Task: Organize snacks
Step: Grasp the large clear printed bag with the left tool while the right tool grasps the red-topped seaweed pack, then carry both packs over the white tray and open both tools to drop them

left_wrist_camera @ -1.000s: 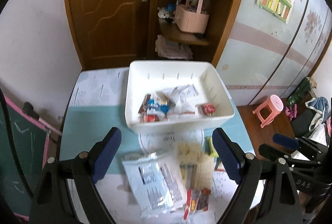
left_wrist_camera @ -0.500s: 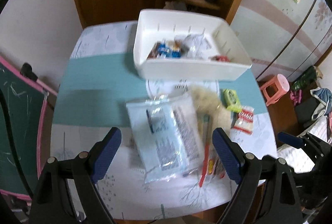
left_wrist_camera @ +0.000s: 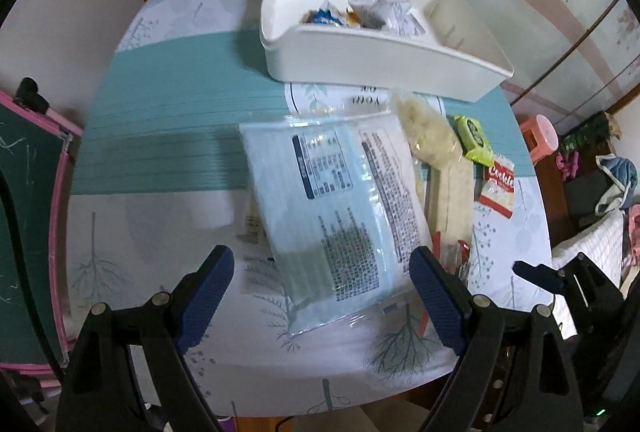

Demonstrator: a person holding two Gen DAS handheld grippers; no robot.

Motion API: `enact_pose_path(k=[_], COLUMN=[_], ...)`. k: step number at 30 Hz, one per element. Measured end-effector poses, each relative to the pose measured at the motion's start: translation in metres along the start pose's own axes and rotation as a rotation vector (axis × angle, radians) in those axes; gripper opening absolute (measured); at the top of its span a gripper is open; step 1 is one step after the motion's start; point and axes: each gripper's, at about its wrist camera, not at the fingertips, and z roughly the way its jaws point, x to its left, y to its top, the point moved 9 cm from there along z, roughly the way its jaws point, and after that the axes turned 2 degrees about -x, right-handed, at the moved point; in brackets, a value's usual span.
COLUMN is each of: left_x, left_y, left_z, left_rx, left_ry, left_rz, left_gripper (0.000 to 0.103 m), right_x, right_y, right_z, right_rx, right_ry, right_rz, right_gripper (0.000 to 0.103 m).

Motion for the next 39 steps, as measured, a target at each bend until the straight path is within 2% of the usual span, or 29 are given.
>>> enact_pose_path(k=[8,13,15,17,22,23,25,26,28,30,33,39], left_x=[-0.002,-0.003,-0.004,-0.004,-0.007,-0.008,-0.009,-0.011,-0.012,-0.013,-0.015,-0.028], left_y=[-0.001,-0.002,-0.002,-0.002,-0.002,-0.002,-0.002,-0.003,-0.001,0.003,0.009,0.02], left_z=[0.026,0.042,0.048,0.052,0.059,0.059,0.056,0.054,0.05,0.042,0.031,0.005], left_rx=[0.071,0.107,0.121,0.13,0.138,0.138,0.142,0.14,0.122,0.09,0.058,-0.021], left_ry=[-0.064,-0.103,-0.115,-0.128,-0.148,-0.149,-0.162,-0.184,-0.186,-0.195,-0.196,-0.143], left_rz=[-0.008,-0.029,-0.039,-0.048,-0.059,-0.055,-0.045,-0.042,-0.037,-0.034,-0.024,0.052], left_gripper=[0.089,0.089,0.089,0.089,0.089,0.086,0.073,0.062,0.052,0.032,0.022,0.013], right_x=[0.016,0.015,0.015,0.016,0.012,0.011,0.008,0.007,0.003,0.001,-0.001,-0.007], right_y=[-0.002,0.002,0.002,0.004,0.007,0.007,0.008,0.009,0.011,0.014,0.02,0.033], right_z=[0.041,0.058,0.062,0.064,0.063,0.061,0.057,0.054,0.049,0.043,0.033,0.014], right_rx=[0.03,0.033,0.038,0.032,0.026,0.028,0.027,0.026,0.022,0.015,-0.001,-0.046], right_ry=[-0.109,-0.16,-0.171,-0.152,-0.144,-0.129,-0.112,-0.102,-0.083,-0.068,-0.049,-0.018], right_rz=[-0.17,-0.207,-0.21,-0.195,-0.158,-0.142,-0.116,-0.099,-0.066,-0.036,0.003,0.066], right_gripper=[0.077,0.076,0.073,0.063,0.055,0.054,0.053,0.053,0.053,0.052,0.052,0.052])
